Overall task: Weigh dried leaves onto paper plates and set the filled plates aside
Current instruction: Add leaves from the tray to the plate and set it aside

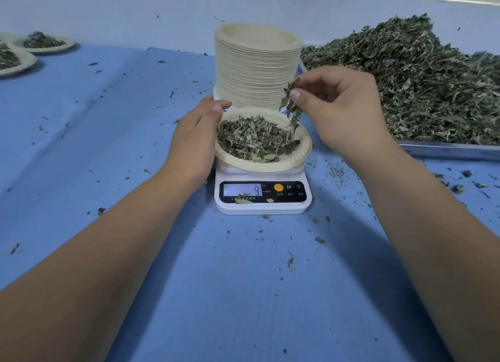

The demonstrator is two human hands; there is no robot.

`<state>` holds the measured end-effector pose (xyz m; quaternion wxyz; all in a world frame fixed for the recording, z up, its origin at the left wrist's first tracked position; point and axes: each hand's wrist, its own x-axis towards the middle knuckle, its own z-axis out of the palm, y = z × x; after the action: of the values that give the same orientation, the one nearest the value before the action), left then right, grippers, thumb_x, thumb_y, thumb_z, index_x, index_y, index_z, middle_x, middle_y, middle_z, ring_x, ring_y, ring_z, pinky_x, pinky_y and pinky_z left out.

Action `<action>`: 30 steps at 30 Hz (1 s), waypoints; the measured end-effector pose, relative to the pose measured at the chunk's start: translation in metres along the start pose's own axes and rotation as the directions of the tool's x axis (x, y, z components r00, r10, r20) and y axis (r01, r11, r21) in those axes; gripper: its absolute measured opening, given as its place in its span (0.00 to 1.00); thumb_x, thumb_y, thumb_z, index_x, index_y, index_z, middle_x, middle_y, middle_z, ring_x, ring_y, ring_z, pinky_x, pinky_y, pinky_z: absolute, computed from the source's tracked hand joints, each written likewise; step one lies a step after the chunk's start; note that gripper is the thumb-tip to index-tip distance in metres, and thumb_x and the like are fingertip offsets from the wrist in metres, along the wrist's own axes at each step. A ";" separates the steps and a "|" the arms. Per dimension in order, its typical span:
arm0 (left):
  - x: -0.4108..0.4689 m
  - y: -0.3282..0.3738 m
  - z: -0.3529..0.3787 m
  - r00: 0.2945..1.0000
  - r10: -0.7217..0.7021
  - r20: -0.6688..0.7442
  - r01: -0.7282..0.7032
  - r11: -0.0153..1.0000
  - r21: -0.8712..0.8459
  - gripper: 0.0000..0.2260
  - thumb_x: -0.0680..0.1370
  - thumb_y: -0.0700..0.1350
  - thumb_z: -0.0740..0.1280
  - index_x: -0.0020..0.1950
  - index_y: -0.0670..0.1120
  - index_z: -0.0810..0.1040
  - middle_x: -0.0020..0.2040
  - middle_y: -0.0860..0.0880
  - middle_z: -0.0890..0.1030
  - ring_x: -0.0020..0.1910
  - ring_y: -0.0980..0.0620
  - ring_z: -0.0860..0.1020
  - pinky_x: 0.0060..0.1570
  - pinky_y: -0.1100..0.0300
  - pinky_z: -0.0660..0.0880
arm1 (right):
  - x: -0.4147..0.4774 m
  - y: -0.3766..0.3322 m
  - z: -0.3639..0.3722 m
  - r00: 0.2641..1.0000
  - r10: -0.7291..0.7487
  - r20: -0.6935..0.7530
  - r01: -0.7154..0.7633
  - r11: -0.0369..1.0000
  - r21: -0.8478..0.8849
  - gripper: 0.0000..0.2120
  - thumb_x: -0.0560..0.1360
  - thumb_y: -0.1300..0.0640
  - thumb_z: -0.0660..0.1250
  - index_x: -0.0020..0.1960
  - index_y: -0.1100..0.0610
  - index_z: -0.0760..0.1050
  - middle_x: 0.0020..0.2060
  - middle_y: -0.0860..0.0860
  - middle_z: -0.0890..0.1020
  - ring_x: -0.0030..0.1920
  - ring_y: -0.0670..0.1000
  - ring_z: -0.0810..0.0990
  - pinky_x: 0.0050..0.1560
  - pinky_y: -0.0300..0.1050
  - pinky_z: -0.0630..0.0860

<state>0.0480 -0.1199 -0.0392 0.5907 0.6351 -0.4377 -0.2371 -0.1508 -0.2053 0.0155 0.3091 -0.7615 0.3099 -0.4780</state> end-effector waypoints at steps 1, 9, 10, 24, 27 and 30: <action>0.000 0.000 0.000 1.000 0.006 0.005 -0.006 1.000 0.003 0.18 0.78 0.59 0.58 0.62 0.62 0.83 0.75 0.63 0.71 0.68 0.69 0.68 0.74 0.57 0.62 | 0.000 0.000 0.000 1.000 0.005 0.004 -0.005 1.000 0.011 0.05 0.75 0.64 0.74 0.50 0.56 0.83 0.42 0.52 0.85 0.41 0.44 0.81 0.47 0.39 0.79; -0.001 0.001 0.000 1.000 -0.016 0.005 0.016 0.999 -0.041 0.16 0.76 0.59 0.57 0.52 0.66 0.84 0.65 0.70 0.73 0.62 0.76 0.68 0.76 0.56 0.61 | 0.010 -0.004 -0.019 0.990 0.059 -0.130 -0.039 0.987 0.154 0.06 0.74 0.65 0.74 0.48 0.55 0.83 0.33 0.42 0.84 0.33 0.39 0.79 0.38 0.33 0.75; 0.000 0.001 0.000 1.000 -0.024 0.005 0.024 0.999 -0.044 0.16 0.76 0.59 0.57 0.52 0.66 0.84 0.63 0.71 0.73 0.62 0.75 0.69 0.77 0.54 0.61 | 0.014 -0.002 -0.025 0.978 0.057 -0.200 -0.029 0.990 0.141 0.06 0.74 0.64 0.74 0.48 0.55 0.83 0.35 0.43 0.85 0.36 0.40 0.81 0.41 0.34 0.77; 0.000 0.001 0.000 0.999 0.003 0.035 -0.003 1.000 0.012 0.13 0.80 0.58 0.60 0.53 0.70 0.84 0.76 0.66 0.68 0.72 0.69 0.65 0.76 0.55 0.59 | 0.002 0.026 -0.037 0.995 0.088 0.037 -0.059 0.870 -0.489 0.06 0.78 0.50 0.69 0.52 0.45 0.85 0.39 0.36 0.82 0.39 0.37 0.79 0.42 0.27 0.72; -0.005 0.004 0.001 0.998 0.054 0.045 -0.056 0.998 0.040 0.14 0.78 0.57 0.60 0.50 0.68 0.86 0.79 0.63 0.65 0.76 0.64 0.63 0.73 0.59 0.57 | 0.000 0.000 -0.012 0.956 0.055 0.288 0.085 0.888 -0.452 0.14 0.77 0.41 0.68 0.61 0.41 0.80 0.45 0.34 0.80 0.41 0.32 0.76 0.41 0.27 0.67; -0.008 0.006 0.001 0.998 0.062 0.027 -0.062 0.998 -0.021 0.14 0.79 0.54 0.62 0.49 0.62 0.88 0.76 0.64 0.68 0.73 0.67 0.67 0.77 0.52 0.61 | 0.005 -0.016 0.007 0.884 0.065 0.464 0.204 0.838 -0.506 0.22 0.76 0.36 0.66 0.69 0.40 0.74 0.55 0.38 0.79 0.40 0.31 0.74 0.45 0.30 0.67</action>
<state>0.0417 -0.1135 -0.0354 0.5980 0.6117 -0.4630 -0.2321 -0.1395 -0.1982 0.0277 0.1281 -0.9198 0.3206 -0.1865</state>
